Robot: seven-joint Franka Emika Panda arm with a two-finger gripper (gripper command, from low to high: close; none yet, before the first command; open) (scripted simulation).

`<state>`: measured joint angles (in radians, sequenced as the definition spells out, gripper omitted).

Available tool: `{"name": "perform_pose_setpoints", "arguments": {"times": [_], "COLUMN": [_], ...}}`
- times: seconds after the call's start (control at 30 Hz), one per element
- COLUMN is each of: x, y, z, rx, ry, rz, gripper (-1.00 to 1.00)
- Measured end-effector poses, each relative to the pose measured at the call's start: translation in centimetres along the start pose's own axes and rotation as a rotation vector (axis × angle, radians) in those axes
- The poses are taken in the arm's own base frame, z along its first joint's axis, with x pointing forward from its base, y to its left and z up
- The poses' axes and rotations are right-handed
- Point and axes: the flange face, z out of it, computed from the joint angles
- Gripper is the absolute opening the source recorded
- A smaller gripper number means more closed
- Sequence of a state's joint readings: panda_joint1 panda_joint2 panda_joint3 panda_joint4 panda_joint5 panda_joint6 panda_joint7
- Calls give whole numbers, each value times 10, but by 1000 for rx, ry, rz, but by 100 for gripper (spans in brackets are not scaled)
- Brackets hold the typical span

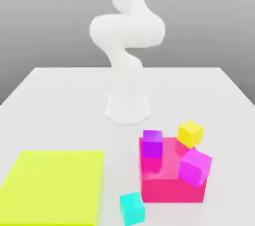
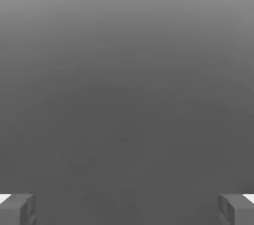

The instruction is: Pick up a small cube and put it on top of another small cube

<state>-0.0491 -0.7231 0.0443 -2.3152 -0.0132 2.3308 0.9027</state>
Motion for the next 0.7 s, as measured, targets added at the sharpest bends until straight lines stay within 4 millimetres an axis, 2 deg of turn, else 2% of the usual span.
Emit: {"name": "perform_pose_setpoints", "arguments": {"times": [0.13, 0.3, 0.5, 0.7], "x": [-9, -24, -50, -88], "y": [2, 19, 54, 101], "z": [72, 156, 247, 324], "rx": [-116, -247, -392, -529], "ry": [-13, -26, -41, -60], "rz": [139, 306, 506, 712], "gripper": [0, 0, 0, 0]}}
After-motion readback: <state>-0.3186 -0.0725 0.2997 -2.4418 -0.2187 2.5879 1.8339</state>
